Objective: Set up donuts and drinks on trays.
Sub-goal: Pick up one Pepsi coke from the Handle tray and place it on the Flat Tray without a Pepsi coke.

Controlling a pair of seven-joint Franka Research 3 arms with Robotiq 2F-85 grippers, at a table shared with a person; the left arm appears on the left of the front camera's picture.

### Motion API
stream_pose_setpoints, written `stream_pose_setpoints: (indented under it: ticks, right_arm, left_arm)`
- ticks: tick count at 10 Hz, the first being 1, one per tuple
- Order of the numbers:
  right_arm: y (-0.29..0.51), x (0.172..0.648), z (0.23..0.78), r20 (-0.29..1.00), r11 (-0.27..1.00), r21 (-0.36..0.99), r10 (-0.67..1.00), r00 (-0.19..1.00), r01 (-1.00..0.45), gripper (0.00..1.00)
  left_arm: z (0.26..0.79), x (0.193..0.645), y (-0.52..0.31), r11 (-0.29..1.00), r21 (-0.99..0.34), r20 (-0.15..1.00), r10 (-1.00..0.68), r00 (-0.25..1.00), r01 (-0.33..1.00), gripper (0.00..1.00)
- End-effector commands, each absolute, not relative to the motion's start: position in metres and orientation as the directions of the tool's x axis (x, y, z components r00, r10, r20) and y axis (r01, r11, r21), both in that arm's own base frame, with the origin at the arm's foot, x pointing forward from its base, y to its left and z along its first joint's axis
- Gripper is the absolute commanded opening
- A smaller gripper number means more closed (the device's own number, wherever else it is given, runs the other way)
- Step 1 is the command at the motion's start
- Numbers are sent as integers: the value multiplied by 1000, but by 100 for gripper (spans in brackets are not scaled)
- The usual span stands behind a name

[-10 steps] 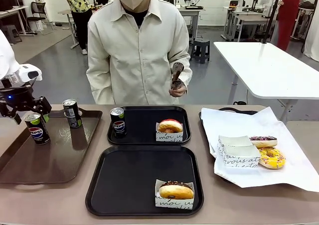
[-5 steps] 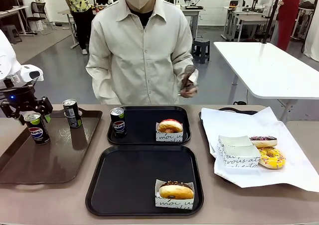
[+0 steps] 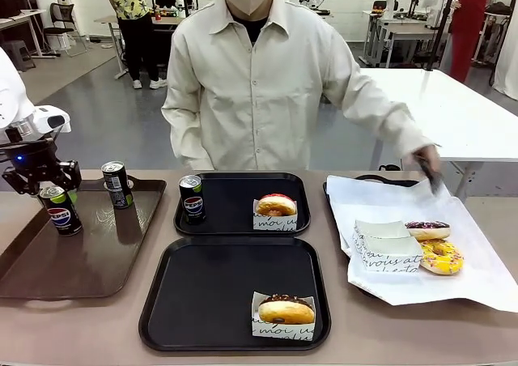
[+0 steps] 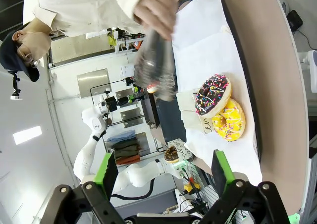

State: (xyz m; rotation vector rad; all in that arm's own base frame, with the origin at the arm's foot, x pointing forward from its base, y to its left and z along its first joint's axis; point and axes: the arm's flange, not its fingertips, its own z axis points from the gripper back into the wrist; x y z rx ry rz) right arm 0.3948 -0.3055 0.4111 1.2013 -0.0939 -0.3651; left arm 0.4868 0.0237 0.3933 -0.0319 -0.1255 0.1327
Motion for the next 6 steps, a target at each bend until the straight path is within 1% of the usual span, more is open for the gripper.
stream_pose_setpoints:
  ticks: [1, 2, 3, 5, 6]
  right_arm:
    - [-305, 396, 412, -109, 297, 931, -329, 938, 212, 100]
    - [-305, 396, 412, -109, 297, 931, -329, 938, 212, 100]
    - [-305, 396, 412, -109, 297, 931, -329, 938, 212, 100]
    - [-305, 396, 412, -109, 297, 931, -329, 938, 212, 100]
    - [-305, 396, 412, -109, 297, 931, -329, 938, 212, 100]
  left_arm:
    - [395, 487, 26, 993, -42, 105, 117, 988, -113, 0]
    - [403, 485, 24, 994, -60, 106, 100, 989, -94, 0]
    - [422, 470, 13, 994, -61, 86, 98, 991, -93, 43]
    - [467, 425, -19, 997, -50, 139, -46, 989, 53, 43]
    - [484, 408, -30, 995, -49, 154, -81, 985, 90, 43]
